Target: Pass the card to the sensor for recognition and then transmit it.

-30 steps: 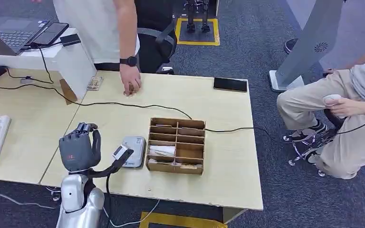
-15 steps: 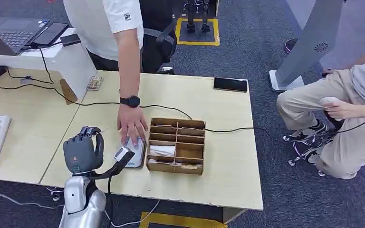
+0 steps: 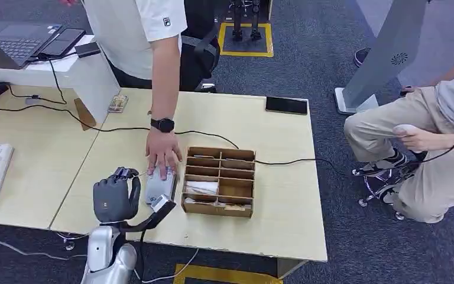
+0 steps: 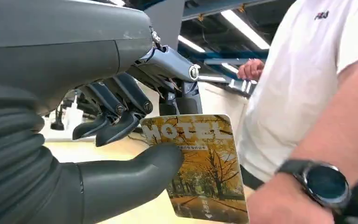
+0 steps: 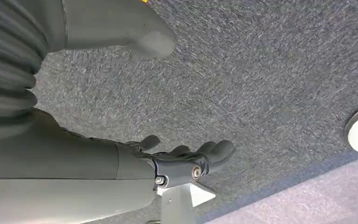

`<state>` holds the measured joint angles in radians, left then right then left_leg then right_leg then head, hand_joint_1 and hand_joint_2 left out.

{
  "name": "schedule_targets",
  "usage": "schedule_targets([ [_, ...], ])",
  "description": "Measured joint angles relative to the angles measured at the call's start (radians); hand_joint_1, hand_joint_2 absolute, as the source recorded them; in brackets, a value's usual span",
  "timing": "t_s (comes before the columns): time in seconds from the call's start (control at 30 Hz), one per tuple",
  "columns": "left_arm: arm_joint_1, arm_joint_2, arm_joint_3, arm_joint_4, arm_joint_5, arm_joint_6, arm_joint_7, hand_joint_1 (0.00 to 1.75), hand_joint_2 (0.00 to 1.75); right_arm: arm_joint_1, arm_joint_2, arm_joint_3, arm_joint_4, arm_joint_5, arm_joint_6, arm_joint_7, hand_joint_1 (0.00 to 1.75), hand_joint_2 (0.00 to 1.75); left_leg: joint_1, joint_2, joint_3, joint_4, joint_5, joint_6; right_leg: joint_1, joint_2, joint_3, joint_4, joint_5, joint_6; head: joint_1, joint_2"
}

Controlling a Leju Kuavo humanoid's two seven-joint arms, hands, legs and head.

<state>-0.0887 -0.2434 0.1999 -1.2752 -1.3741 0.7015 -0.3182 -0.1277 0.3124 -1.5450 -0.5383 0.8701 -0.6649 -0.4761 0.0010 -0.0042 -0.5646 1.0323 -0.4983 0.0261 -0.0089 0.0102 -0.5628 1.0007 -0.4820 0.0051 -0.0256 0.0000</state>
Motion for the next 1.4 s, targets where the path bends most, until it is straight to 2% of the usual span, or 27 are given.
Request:
schedule_targets([
  [0.5, 0.007, 0.011, -0.061, 0.124, 0.01, 0.0, 0.04, 1.75, 1.75, 0.001, -0.005, 0.004, 0.019, -0.019, 0.0, -0.003, 0.0, 1.75, 0.0, 0.0, 0.0, 0.0, 0.0, 0.0, 0.0, 0.0, 0.0, 0.0, 0.0, 0.0, 0.0, 0.0],
  [0.87, 0.001, 0.018, -0.099, 0.18, 0.023, 0.001, 0.06, 1.75, 1.75, 0.001, -0.005, 0.007, 0.024, -0.032, 0.0, -0.003, 0.0, 1.75, 0.0, 0.0, 0.0, 0.0, 0.0, 0.0, 0.0, 0.0, 0.0, 0.0, 0.0, 0.0, 0.0, 0.0],
  [1.1, -0.003, 0.034, -0.147, 0.223, 0.043, 0.003, 0.113, 1.75, 1.75, 0.002, -0.006, 0.023, 0.026, -0.051, 0.0, 0.0, 0.0, 1.75, 0.0, 0.0, 0.0, 0.0, 0.0, 0.0, 0.0, 0.0, 0.0, 0.0, 0.0, 0.0, 0.0, 0.0],
  [1.4, -0.005, 0.06, -0.2, 0.263, 0.046, 0.003, 0.149, 1.75, 1.75, 0.009, -0.006, 0.042, 0.027, -0.055, 0.0, 0.0, 0.0, 1.75, 0.0, 0.0, 0.0, 0.0, 0.0, 0.0, 0.0, 0.0, 0.0, 0.0, 0.0, 0.0, 0.0, 0.0],
])
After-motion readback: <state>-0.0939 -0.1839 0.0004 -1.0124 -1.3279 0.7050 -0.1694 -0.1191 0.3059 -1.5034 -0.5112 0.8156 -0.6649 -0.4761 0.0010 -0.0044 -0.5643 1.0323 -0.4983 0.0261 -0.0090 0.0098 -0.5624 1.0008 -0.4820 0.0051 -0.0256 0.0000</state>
